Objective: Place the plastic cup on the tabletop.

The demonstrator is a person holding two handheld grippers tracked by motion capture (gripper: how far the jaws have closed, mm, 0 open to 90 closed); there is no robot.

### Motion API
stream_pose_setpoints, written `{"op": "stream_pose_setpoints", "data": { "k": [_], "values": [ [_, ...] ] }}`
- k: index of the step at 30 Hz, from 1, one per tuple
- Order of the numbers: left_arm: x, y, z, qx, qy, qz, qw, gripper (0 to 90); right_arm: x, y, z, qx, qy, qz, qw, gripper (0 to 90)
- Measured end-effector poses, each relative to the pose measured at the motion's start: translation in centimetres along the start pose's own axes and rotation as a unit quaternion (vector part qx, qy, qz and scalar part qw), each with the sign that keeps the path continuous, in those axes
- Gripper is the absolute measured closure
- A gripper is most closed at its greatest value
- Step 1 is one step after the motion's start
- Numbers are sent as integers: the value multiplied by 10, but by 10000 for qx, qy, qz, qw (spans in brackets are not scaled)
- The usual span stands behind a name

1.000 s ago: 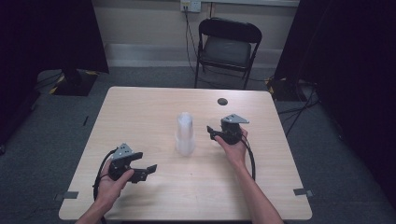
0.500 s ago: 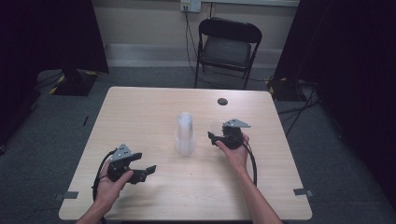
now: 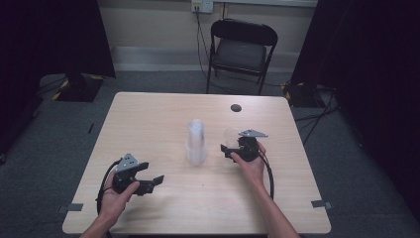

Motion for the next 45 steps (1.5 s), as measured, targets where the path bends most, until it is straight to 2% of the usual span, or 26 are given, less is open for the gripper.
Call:
{"op": "stream_pose_setpoints", "data": {
  "k": [2, 12, 18, 19, 21, 23, 25, 28, 30, 33, 35, 37, 38, 39, 40, 42, 43, 45],
  "values": [
    [0, 0, 1, 8, -5, -2, 10000, 184, 1, -3, 3, -121, -56, 20, 9999, 143],
    [-4, 0, 1, 67, 76, 37, 9999, 184, 2, -5, 21, -86, -14, -37, 10000, 143],
    [-6, 0, 1, 68, 115, 60, 9999, 180, 1, -5, 40, -91, 4, 17, 10000, 154],
    [-7, -1, 1, 66, 185, 127, 9997, 173, 1, -4, 43, -39, -6, 33, 10000, 155],
    [-8, -1, 1, 67, 192, 175, 9996, 164, 0, -3, 49, 37, 56, 12, 10000, 155],
    [-12, -2, 2, 64, 246, 199, 9995, 164, -1, -3, 51, 26, 84, 9, 10000, 155],
    [-14, -2, 3, 93, 268, 314, 9991, 164, -3, -5, 56, 5, 103, 26, 9999, 155],
    [-16, -2, 2, 110, 342, 281, 9990, 164, -6, -6, 64, 24, 144, 47, 9999, 154],
    [-15, -2, 2, 118, 366, 136, 9992, 167, -8, -6, 71, 53, 135, 98, 9998, 160],
    [-15, -1, 4, 145, 407, 205, 9989, 168, -12, -6, 83, 106, 113, 238, 9996, 164],
    [-16, 0, 4, 124, 471, 194, 9986, 168, -16, -7, 93, 175, 130, 262, 9994, 162],
    [-17, -1, 5, 84, 551, 260, 9981, 169, -18, -8, 96, 163, 136, 271, 9994, 163],
    [-18, -2, 5, 5, 660, 213, 9976, 170, -21, -11, 102, 150, 163, 310, 9993, 165],
    [-18, -2, 5, 5, 660, 213, 9976, 171, -21, -11, 102, 150, 163, 310, 9993, 165],
    [-18, -2, 5, -5, 632, 263, 9977, 171, -24, -15, 109, 109, 154, 424, 9989, 173],
    [-17, -4, 6, -80, 645, 172, 9977, 171, -25, -17, 112, 94, 147, 471, 9987, 173],
    [-16, -7, 8, -101, 624, 190, 9978, 172, -27, -21, 120, 111, 140, 438, 9989, 173],
    [-15, -10, 9, -175, 678, 382, 9968, 179, -27, -24, 126, 143, 139, 396, 9990, 173]
  ]
}}
Point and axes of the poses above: each handheld gripper's, and its own axes: z roughly backward along the jaws, y roughly out of its top, x roughly to its right, the point moved 5 cm from there along -z, roughly forward along the jaws, and after that the axes turned 9 degrees about y, right-handed, at the moved point
